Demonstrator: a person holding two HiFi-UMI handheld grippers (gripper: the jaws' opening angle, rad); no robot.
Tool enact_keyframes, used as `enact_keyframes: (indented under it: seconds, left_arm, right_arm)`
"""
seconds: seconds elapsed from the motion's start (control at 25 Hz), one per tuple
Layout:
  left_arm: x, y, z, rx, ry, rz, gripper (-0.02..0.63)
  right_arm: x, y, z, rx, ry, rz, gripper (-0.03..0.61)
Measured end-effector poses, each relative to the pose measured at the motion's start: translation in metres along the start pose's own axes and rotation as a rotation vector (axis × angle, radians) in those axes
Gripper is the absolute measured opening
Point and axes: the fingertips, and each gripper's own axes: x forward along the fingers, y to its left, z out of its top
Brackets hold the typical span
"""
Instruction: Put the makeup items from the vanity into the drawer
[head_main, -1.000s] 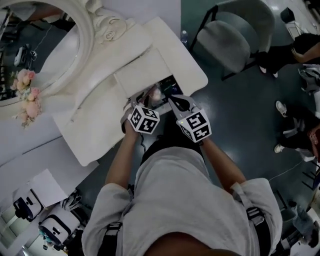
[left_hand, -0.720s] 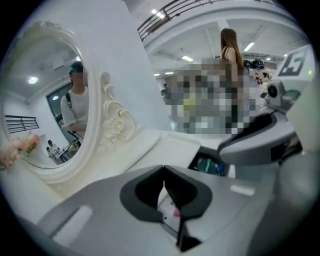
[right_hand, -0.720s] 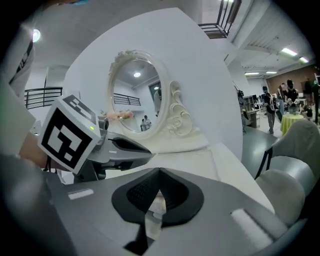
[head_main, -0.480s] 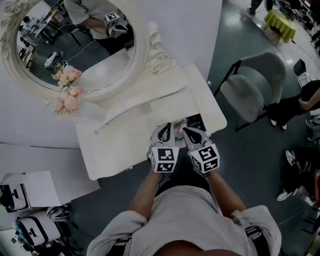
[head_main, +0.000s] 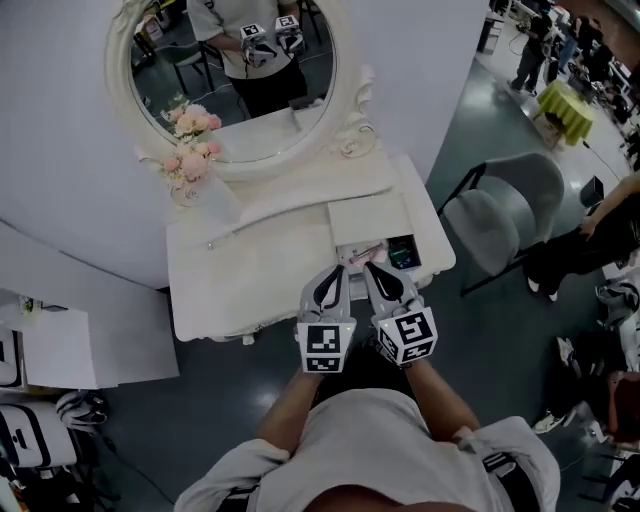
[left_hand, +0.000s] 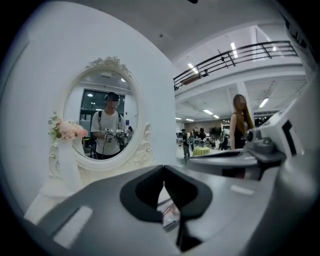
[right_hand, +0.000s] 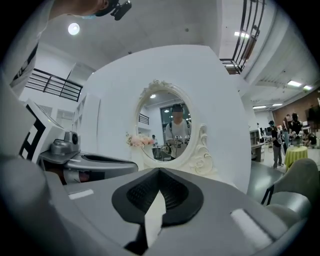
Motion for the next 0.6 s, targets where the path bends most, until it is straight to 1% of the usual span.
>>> enact_keyframes:
  seconds: [0.08,0.2,0.32,0.6]
  left_arm:
    - [-0.019,0.012,-0.003,-0.040,-0.013,0.022,0.003]
    - [-0.036,0.026,-0.003,-0.071,-0.024,0.062,0.003]
    - [-0.045,0.027,0.003,-0.101,-0.042,0.072,0.003]
    - [-0.038,0.014,0.025,-0.103,-0.083,0.080,0.003]
  right_arm:
    - [-0.007,0.016,0.009,-0.020,-0.014,-0.004,-0.002]
    - [-0.010,0.034,0.017,-0.035,-0.017,0.026,-0.002]
    - [-0.013,0.043,0.022,-0.051,-0.006,0.051,-0.002]
    - [-0.019,0.035,0.037,-0.076,-0.024,0.078,-0.002]
